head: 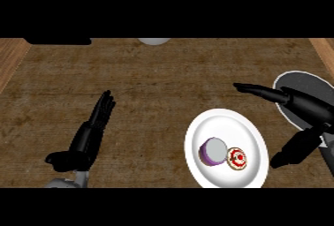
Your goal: Pick the can from the plate and place it in the pan
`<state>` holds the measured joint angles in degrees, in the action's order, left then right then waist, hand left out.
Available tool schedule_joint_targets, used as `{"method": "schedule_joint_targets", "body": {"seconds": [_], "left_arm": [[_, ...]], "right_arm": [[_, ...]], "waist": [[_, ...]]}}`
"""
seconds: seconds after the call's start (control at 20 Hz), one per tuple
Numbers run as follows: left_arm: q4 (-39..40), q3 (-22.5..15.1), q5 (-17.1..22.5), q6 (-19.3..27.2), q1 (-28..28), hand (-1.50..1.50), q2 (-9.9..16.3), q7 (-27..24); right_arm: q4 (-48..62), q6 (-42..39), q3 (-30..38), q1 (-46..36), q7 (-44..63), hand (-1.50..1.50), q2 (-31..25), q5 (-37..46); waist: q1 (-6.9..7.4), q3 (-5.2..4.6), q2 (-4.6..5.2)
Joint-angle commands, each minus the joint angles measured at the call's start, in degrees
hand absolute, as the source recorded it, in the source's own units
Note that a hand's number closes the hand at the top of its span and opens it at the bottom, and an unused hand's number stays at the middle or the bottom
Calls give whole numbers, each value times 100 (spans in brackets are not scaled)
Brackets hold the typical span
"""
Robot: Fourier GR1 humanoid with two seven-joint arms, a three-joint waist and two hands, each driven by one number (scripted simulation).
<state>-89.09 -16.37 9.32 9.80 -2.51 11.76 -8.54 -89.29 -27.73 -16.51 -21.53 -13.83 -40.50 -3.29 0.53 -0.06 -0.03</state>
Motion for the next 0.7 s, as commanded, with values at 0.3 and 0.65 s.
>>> {"method": "schedule_joint_targets", "body": {"seconds": [0.3, 0.65], "left_arm": [[338, 51, -129, 16, -196, 0, -213, -54], [-104, 110, -304, -21, 57, 0, -232, 145]], "right_arm": [[-175, -182, -1547, -541, 847, -150, 460, 2125], [-536, -409, -1667, -27, 1246, -150, 826, 3023]], "waist": [[4, 4, 15], [-40, 6, 0]]}}
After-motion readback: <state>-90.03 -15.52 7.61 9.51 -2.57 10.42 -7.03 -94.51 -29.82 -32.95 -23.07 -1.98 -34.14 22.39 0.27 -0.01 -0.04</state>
